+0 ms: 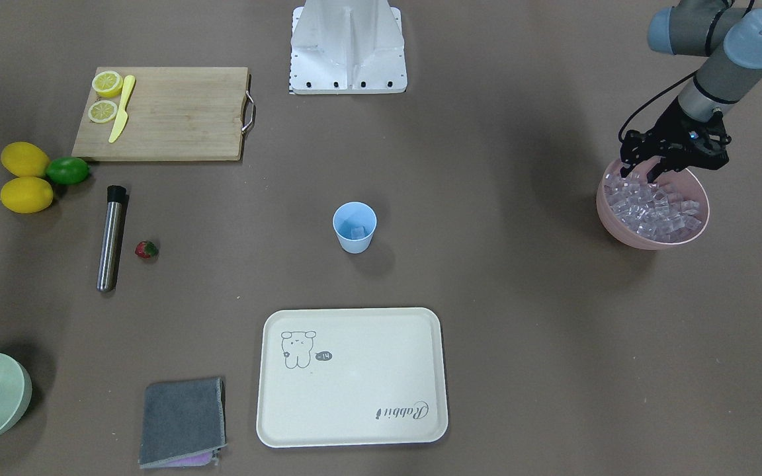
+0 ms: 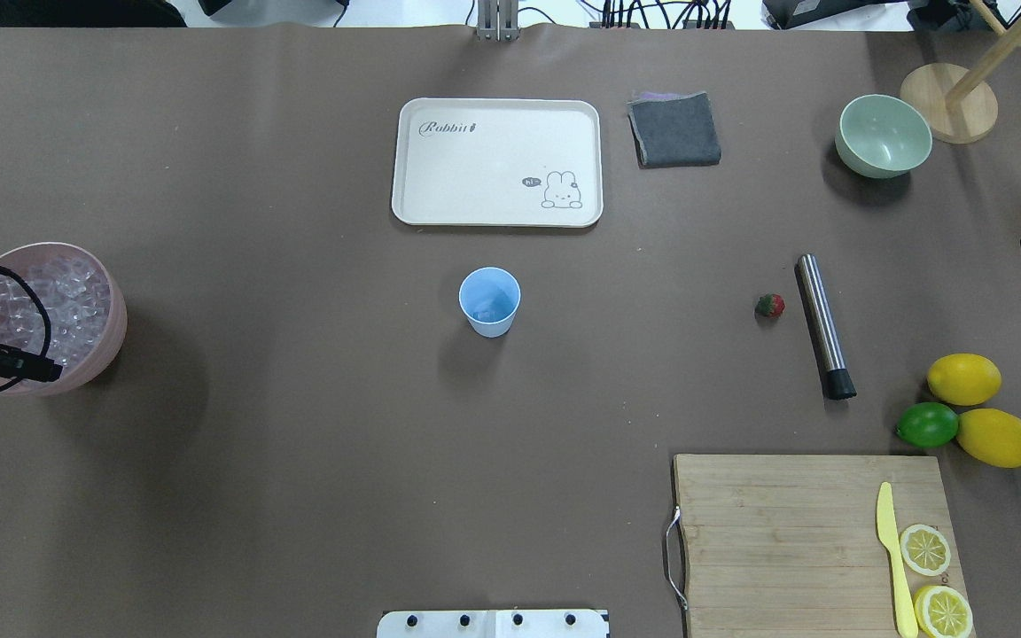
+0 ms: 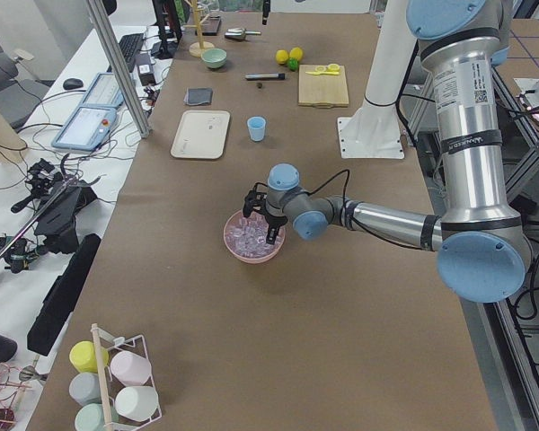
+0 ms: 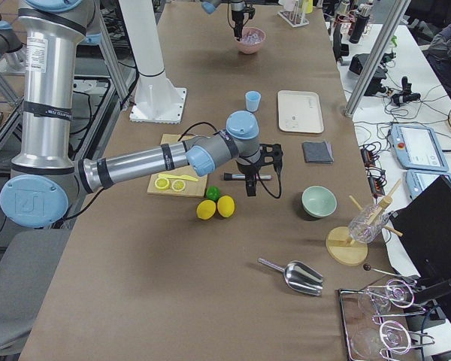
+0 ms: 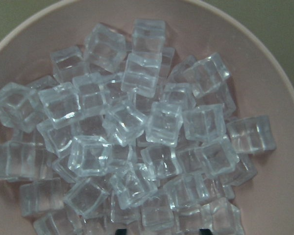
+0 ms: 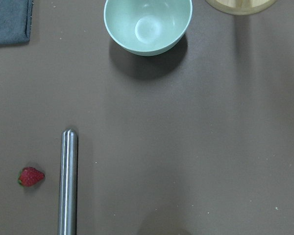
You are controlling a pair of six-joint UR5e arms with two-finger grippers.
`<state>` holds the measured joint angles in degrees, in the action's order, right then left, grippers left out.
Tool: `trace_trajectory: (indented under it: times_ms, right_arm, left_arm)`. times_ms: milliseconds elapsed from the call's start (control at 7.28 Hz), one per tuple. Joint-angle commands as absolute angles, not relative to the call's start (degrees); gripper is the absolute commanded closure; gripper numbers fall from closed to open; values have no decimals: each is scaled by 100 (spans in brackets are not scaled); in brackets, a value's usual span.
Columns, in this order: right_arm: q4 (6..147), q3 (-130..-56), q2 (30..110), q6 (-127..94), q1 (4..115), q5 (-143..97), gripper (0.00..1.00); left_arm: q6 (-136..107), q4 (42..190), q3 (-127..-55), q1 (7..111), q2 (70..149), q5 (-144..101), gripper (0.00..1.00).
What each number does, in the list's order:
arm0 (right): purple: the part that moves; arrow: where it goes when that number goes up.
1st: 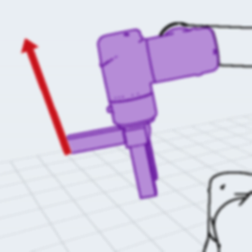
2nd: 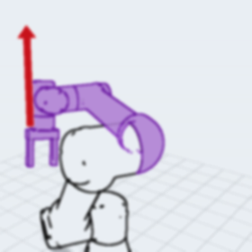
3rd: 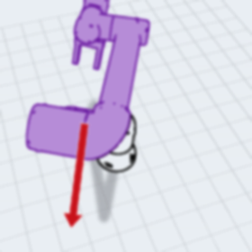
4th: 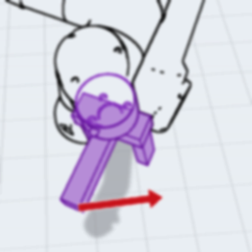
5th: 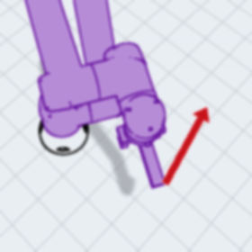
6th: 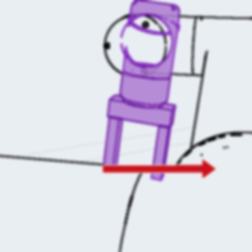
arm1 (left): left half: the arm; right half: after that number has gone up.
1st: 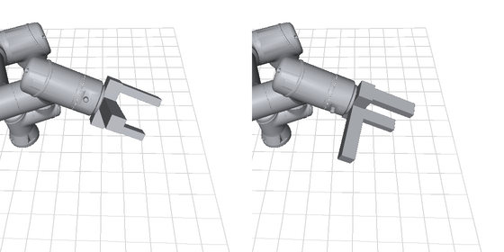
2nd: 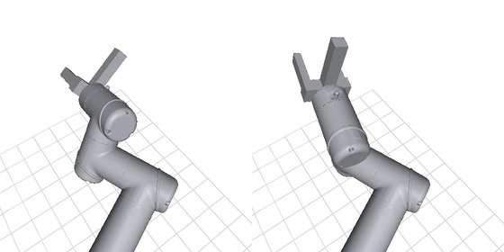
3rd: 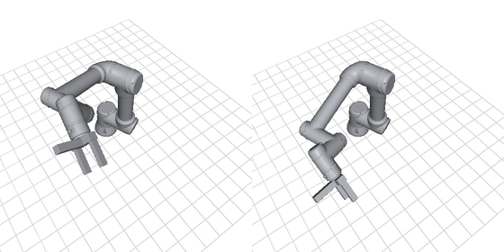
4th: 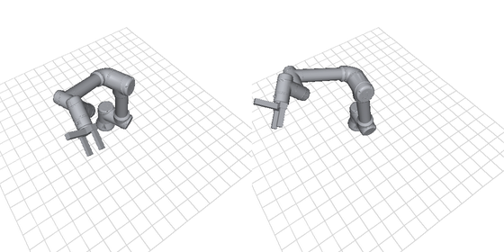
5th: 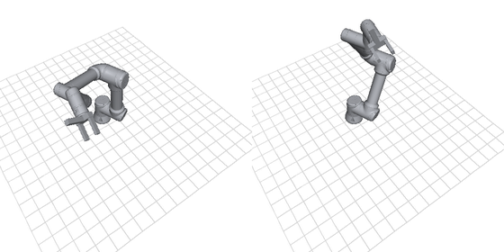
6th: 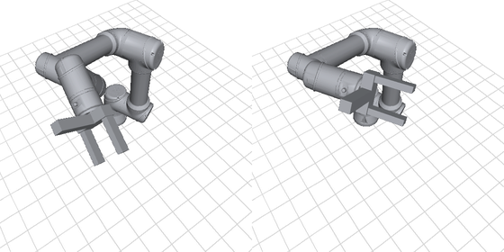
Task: Mash ice and strawberries in cup
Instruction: 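Lower the left gripper down among the ice cubes in the bowl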
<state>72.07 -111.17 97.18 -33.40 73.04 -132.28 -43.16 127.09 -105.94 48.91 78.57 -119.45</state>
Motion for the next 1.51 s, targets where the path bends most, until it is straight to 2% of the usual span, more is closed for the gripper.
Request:
trace_trajectory:
  times_ms: [0,412,549,687,962,1374]
  right_arm:
    - [7207,-11083,9712,-3340,7304,-13228,0]
    - [7207,-11083,9712,-3340,7295,-13228,0]
    - [7207,-11083,9712,-3340,7295,-13228,0]
    - [7207,-11092,9712,-3340,7295,-13228,0]
    - [7207,-11092,9712,-3340,7295,-13228,0]
    - [7207,-11092,9712,-3340,7295,-13228,0]
  left_arm:
    - [-4315,12709,-10573,4852,7866,-11927,42]
    - [-4289,12709,-10564,4852,7866,-11927,43]
    - [-4246,12718,-10573,4852,7875,-11918,55]
    - [-4228,12709,-10573,4852,7875,-11918,70]
    - [-4219,12718,-10573,4852,7875,-11918,70]
    - [-4219,12709,-10634,4869,7875,-11935,100]
